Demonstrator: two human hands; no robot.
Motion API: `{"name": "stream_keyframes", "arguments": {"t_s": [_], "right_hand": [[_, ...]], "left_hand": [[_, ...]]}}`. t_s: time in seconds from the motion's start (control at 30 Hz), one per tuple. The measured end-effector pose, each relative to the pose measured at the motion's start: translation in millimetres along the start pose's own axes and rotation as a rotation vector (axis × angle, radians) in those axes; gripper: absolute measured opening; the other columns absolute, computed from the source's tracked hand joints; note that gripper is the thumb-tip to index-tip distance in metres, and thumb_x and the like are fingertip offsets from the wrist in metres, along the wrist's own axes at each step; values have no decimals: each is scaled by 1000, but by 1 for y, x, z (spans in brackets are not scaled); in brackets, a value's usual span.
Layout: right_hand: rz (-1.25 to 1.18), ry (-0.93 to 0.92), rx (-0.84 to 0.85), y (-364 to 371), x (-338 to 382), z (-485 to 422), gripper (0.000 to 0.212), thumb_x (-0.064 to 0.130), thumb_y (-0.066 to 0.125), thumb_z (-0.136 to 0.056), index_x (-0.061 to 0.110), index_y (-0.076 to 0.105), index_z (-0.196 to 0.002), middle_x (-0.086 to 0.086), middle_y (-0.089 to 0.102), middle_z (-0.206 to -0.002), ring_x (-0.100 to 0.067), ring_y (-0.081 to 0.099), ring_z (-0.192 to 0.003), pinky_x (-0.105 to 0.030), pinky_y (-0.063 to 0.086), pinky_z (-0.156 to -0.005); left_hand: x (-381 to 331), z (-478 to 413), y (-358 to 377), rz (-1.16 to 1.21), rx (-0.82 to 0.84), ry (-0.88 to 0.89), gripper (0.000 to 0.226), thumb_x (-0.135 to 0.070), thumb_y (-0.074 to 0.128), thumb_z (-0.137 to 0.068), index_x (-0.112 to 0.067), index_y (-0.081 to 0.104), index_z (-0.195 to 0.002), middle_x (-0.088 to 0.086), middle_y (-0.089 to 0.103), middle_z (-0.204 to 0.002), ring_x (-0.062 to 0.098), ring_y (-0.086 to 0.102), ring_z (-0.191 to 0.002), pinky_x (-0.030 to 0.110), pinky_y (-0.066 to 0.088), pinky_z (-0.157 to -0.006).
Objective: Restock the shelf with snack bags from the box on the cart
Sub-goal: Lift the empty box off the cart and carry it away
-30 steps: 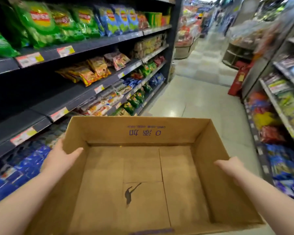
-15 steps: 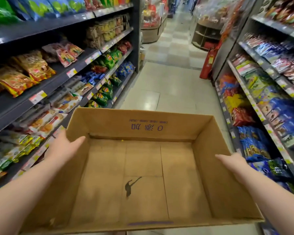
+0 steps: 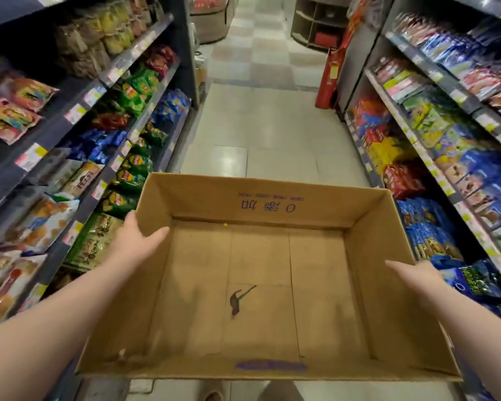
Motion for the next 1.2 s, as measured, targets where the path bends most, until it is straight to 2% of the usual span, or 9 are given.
{"name": "stream_keyframes", "arguments": {"t_s": [0.2, 0.33, 0.4, 0.5, 0.63, 0.77, 0.87, 0.97, 1.2], "right_hand": [[-7, 37, 7, 27, 51, -90, 68, 33, 63, -88, -4, 36, -139, -27, 45, -138, -44, 44, -125, -49, 39, -102], [-1, 61, 49, 58, 81, -158, 65, 26, 62, -90, -7, 34, -139, -28, 44, -138, -44, 44, -126, -48, 39, -101], [-4, 73, 66, 75, 91, -192, 67, 25, 65, -87, -6, 35, -138, -28, 46, -137, -44, 45, -125, -46, 39, -101], [33, 107, 115, 108, 100, -239, 73, 33, 67, -85, 1, 32, -141, -24, 45, -138, -42, 45, -125, -48, 40, -102], [68, 172, 158, 160, 90, -310, 81, 42, 71, -77, 3, 36, -138, -23, 50, -135, -43, 51, -120, -53, 44, -100], [92, 249, 180, 217, 76, -361, 82, 44, 71, -74, 5, 36, -137, -20, 52, -131, -42, 55, -114, -55, 48, -95], [96, 276, 176, 260, 64, -388, 72, 37, 69, -81, 3, 37, -135, -20, 53, -125, -42, 56, -110, -52, 50, -92], [101, 289, 178, 306, 40, -417, 70, 39, 70, -77, 2, 43, -130, -20, 58, -121, -40, 60, -103, -49, 52, -89], [25, 381, 210, 406, -17, -459, 64, 33, 67, -82, 4, 42, -133, -19, 58, -123, -38, 59, -106, -43, 51, -85]], "left_hand": [[-42, -89, 53, -34, 59, -8, 101, -47, 73, -76, -13, 15, -152, 18, 38, -149, 38, 41, -133, 53, 40, -106], [-58, -141, 92, -50, 65, -73, 108, -48, 78, -69, -15, 17, -151, 19, 41, -147, 39, 44, -131, 51, 40, -106], [-64, -167, 111, -65, 62, -89, 105, -45, 78, -70, -15, 18, -151, 18, 43, -146, 39, 46, -129, 50, 40, -106], [-63, -205, 140, -89, 60, -117, 99, -39, 76, -76, -18, 15, -152, 17, 43, -146, 39, 46, -129, 51, 40, -106], [-38, -258, 187, -98, 106, -169, 101, -46, 77, -69, -19, 20, -148, 17, 45, -143, 39, 47, -128, 55, 41, -104], [-4, -305, 239, -113, 154, -202, 96, -40, 78, -72, -19, 22, -147, 16, 47, -142, 38, 50, -126, 54, 42, -104], [21, -337, 281, -150, 168, -189, 88, -32, 77, -76, -15, 26, -146, 18, 48, -140, 38, 49, -126, 50, 39, -107], [51, -364, 324, -156, 187, -231, 84, -30, 73, -81, -16, 24, -147, 16, 46, -144, 37, 46, -130, 46, 36, -109], [121, -416, 410, -143, 192, -296, 81, -32, 70, -84, -19, 23, -149, 14, 41, -148, 32, 44, -132, 43, 38, -108]]}}
Point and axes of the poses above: each hand's wrist, its own z-axis away from the middle knuckle, its own y-axis out of the palm, x = y × z, the point moved 9 cm from there along -z, towards the middle knuckle
